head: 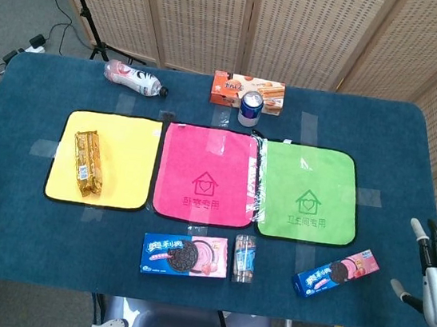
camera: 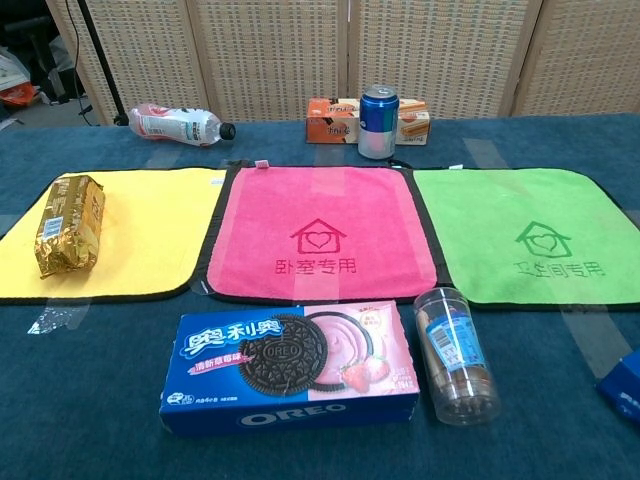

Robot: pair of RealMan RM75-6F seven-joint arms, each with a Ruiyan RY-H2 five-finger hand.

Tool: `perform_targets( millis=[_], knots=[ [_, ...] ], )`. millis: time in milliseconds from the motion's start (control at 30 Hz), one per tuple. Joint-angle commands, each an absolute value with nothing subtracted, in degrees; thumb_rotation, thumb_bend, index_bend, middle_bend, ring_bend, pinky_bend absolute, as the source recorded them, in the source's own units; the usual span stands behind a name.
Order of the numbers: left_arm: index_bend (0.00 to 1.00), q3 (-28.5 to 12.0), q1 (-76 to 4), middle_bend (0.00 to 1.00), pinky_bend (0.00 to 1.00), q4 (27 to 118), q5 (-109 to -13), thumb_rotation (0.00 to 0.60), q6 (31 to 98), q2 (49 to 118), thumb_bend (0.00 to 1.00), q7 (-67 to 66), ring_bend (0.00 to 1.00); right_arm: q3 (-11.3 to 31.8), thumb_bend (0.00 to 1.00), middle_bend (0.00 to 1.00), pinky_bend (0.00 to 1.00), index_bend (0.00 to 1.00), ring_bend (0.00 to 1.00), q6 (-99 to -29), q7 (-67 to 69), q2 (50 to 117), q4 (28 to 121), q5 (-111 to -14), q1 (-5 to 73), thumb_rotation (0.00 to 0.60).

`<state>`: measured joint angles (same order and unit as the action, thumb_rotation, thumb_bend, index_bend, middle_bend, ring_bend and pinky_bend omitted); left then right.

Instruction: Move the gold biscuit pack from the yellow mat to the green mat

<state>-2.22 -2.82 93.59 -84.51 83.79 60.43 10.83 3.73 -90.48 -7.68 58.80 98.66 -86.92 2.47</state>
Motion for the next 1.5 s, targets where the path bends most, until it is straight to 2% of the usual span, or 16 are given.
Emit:
perform_targets(
  millis=[33,100,133,200,267,300,367,633,867,1033,1333,1500],
  knots=[
    [0.00,-4.38,-9.39,0.00,0.00,87.27,-81.51,0.600,72.21,62.56,0.10,25.49,0.00,4.13,0.00,0.00,0.00,0.00,0.00,-89.93,-5.96,58.31,98.81,-86.15,2.56,0.600],
    [0.00,-5.10,-11.97,0.00,0.00,85.08,-80.18,0.600,66.55,63.48,0.32,33.44,0.00,4.29,0.00,0.00,0.00,0.00,0.00,-89.53,-5.11,58.19,98.79,-85.93,2.74,0.600],
    [0.00,-5.75,-13.32,0.00,0.00,83.87,-79.03,0.600,63.57,64.03,0.37,37.39,0.00,4.33,0.00,0.00,0.00,0.00,0.00,-89.30,-4.79,58.13,98.77,-85.87,2.83,0.600],
    [0.00,-6.90,-15.92,0.00,0.00,81.23,-77.68,0.600,58.43,65.27,0.63,44.01,0.00,4.32,0.00,0.00,0.00,0.00,0.00,-88.92,-4.02,58.03,98.69,-86.12,3.05,0.600],
    [0.00,-7.63,-18.38,0.00,0.00,78.89,-77.26,0.600,53.63,66.23,0.86,50.02,0.00,4.29,0.00,0.00,0.00,0.00,0.00,-88.67,-3.34,57.98,98.48,-86.43,3.20,0.600],
    [0.00,-7.90,-19.23,0.00,0.00,78.33,-77.01,0.600,51.95,66.51,0.94,51.91,0.00,4.29,0.00,0.00,0.00,0.00,0.00,-88.54,-3.23,57.96,98.39,-86.44,3.26,0.600],
    [0.00,-8.32,-20.83,0.00,0.00,77.21,-76.65,0.600,48.92,67.03,1.00,55.00,0.00,4.37,0.00,0.00,0.00,0.00,0.00,-88.11,-2.77,57.91,98.24,-86.22,3.40,0.600],
    [0.00,-10.56,-25.34,0.00,0.00,76.25,-73.06,0.600,38.04,68.62,1.00,65.93,0.00,4.85,0.00,0.00,0.00,0.00,0.00,-87.17,-0.08,57.08,98.07,-85.25,3.61,0.600],
    [0.00,-12.62,-27.75,0.00,0.00,74.95,-70.90,0.600,35.95,71.71,1.00,66.40,0.00,5.01,0.00,0.00,0.00,0.00,0.00,-86.59,1.36,56.52,97.93,-84.88,3.73,0.600],
    [0.00,-14.32,-29.87,0.00,0.00,73.73,-64.95,0.600,33.38,75.61,1.00,63.82,0.00,5.32,0.00,0.00,0.00,0.00,0.00,-86.68,2.78,55.95,97.95,-84.47,3.58,0.600],
    [0.00,-18.45,-31.27,0.00,0.00,74.62,-53.84,0.600,37.74,82.93,1.00,56.23,0.00,5.43,0.00,0.00,0.00,0.00,0.00,-86.92,4.26,55.33,97.98,-84.64,3.34,0.600],
    [0.00,-19.80,-31.69,0.00,0.00,76.12,-50.76,0.600,39.11,85.12,1.00,53.62,0.00,5.45,0.00,0.00,0.00,0.00,0.00,-86.95,4.80,55.17,98.01,-84.72,3.28,0.600]
  ],
)
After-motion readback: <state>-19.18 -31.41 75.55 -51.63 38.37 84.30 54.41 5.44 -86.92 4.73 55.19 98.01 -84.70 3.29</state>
